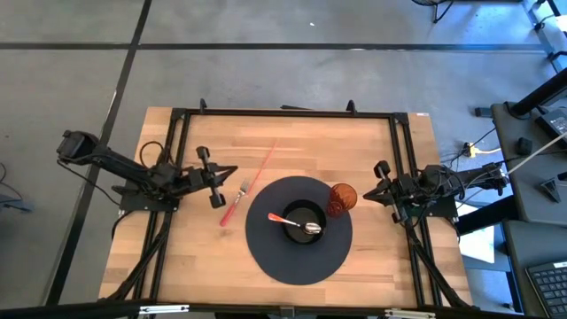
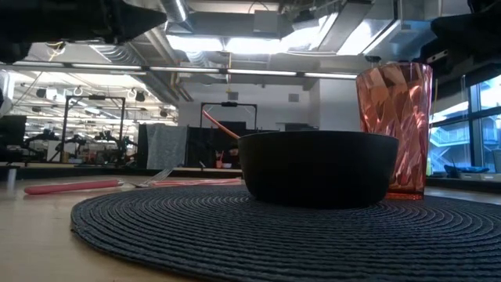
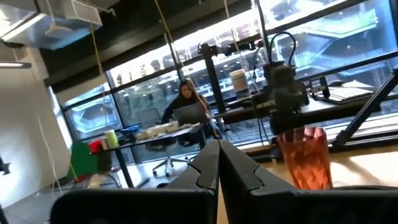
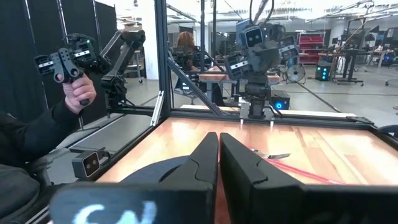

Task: Pick & Place Utensil
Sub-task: Put the orange straw in the brown cup

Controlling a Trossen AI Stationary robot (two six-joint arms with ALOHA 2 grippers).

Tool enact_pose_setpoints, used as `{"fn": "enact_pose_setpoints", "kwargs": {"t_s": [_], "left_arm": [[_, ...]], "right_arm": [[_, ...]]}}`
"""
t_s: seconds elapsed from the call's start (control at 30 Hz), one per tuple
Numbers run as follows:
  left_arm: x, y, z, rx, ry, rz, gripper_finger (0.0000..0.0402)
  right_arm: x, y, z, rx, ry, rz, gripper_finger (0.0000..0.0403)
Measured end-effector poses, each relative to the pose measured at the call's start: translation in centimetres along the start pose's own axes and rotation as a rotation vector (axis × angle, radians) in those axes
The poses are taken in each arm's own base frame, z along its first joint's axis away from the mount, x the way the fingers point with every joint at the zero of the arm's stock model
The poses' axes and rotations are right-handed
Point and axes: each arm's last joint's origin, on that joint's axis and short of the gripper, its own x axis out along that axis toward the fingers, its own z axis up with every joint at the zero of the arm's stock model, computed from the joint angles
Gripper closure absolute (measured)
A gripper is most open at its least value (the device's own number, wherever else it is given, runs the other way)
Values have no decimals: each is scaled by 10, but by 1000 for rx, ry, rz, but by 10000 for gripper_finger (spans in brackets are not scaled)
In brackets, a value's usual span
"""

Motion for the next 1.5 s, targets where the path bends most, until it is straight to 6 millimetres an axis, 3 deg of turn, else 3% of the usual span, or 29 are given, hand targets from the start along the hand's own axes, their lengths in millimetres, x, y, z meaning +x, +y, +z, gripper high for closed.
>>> {"fn": "enact_pose_setpoints", "kwargs": {"t_s": [0.33, 0.73, 1.37, 1.5], "left_arm": [[-5, 1, -14, 13, 25, -55, 398], [-3, 6, -17, -119, 37, -51, 398], [0, 10, -20, -180, 50, -12, 398], [0, 10, -25, -232, 101, 82, 398]], "right_arm": [[0, 0, 0, -19, 0, -1, 386], [0, 0, 0, -53, 1, -1, 386], [0, 0, -2, -72, 16, 0, 386], [0, 0, -2, -91, 17, -15, 386]]}}
